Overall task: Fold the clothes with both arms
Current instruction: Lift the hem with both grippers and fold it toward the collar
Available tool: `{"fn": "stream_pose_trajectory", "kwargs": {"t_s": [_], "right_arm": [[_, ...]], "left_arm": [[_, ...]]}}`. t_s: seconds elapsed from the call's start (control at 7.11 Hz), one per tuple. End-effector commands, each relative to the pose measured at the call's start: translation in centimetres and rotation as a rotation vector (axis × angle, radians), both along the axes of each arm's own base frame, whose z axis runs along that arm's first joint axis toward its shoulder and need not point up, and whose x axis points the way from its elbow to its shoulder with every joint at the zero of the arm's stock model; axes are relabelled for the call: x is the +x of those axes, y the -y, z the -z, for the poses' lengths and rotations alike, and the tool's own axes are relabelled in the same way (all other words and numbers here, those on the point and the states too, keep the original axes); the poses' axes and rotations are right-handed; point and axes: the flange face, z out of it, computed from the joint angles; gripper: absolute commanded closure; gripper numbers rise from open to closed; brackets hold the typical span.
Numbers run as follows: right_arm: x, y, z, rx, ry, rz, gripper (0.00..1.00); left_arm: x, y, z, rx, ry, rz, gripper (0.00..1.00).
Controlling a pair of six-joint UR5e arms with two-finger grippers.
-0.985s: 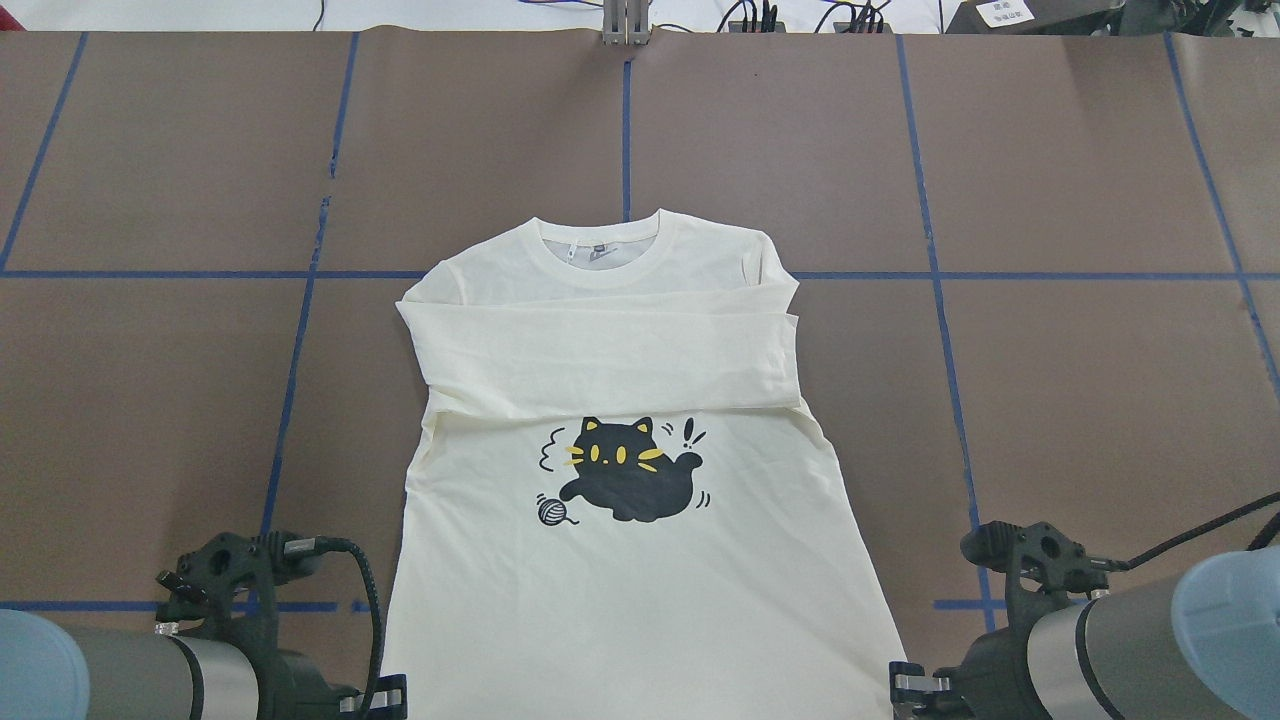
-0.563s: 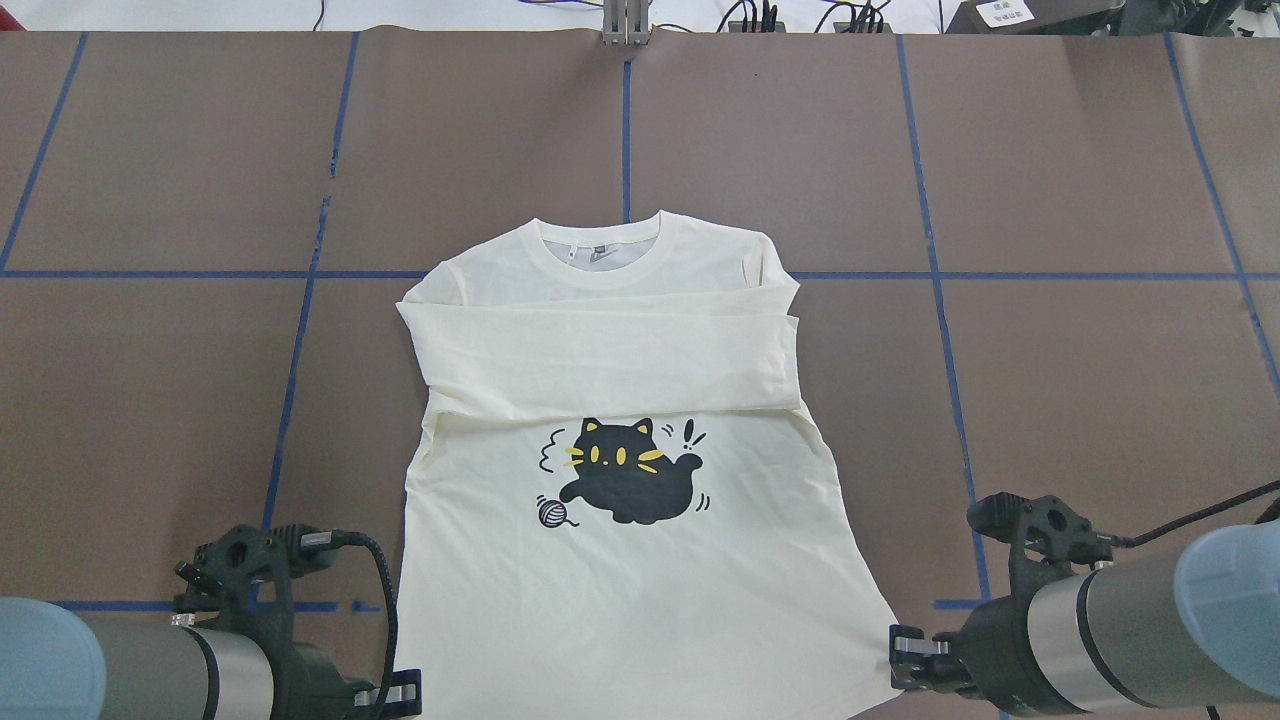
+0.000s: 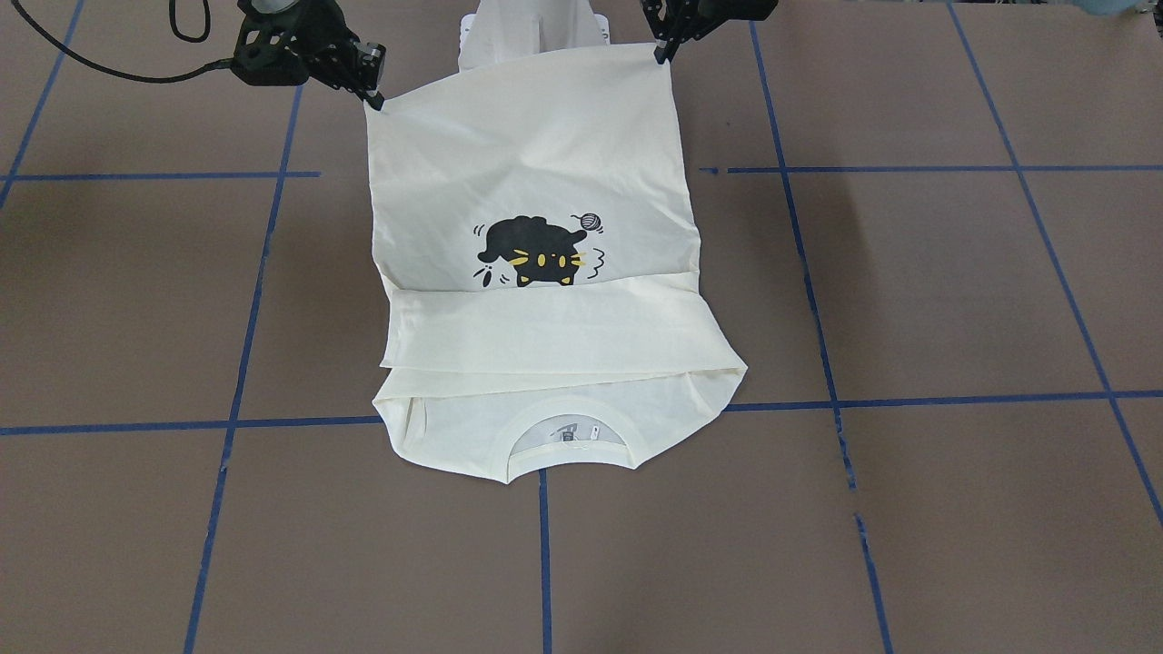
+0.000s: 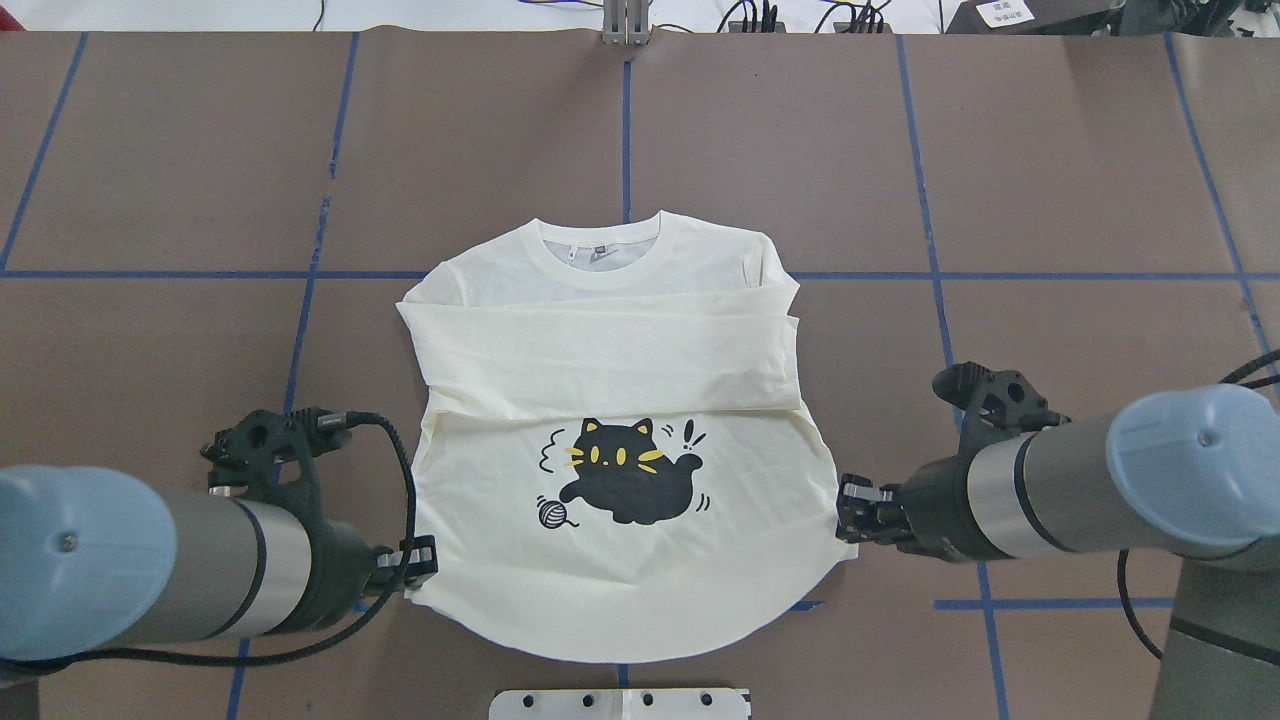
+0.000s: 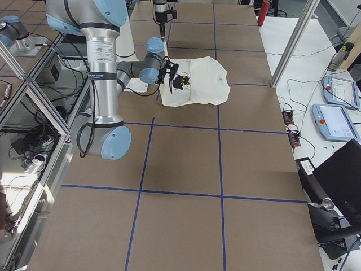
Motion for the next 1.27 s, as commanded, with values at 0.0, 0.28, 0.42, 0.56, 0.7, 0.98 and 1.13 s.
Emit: {"fn": "stream_pose_trajectory", "kwargs": {"t_s": [0.0,0.28,0.42,0.56,0.7,0.98,1.13], "right_arm": [[-0.5,6.7,-1.0,0.03,-0.035,-0.093,1.0],[-1.8,10.8,-1.4,0.02,-0.058,-0.143,1.0],[-2.1,12.6,-1.1,0.016,-0.058,-0.161,1.0],[-2.5,14.6,-0.9,0.016,-0.062,-0.171,1.0],[-2.3,17.2,-1.1,0.007,-0.074,-0.19,1.0],[-2.8,21.1,-2.0,0.004,-0.106,-0.194,1.0],[-4.0,22.9,-2.5,-0.008,-0.127,-0.198,1.0]], "left_arm": [[1.0,5.4,-2.1,0.046,0.077,0.05,1.0],[-0.9,8.4,-2.4,0.035,0.084,0.088,1.0],[-1.7,9.8,-2.2,0.053,0.081,0.098,1.0],[-1.7,12.2,-2.7,0.055,0.102,0.118,1.0],[-0.7,15.2,-3.5,0.068,0.137,0.129,1.0],[0.6,19.9,-4.9,0.081,0.171,0.156,1.0],[1.0,21.6,-6.7,0.082,0.194,0.16,1.0]]}}
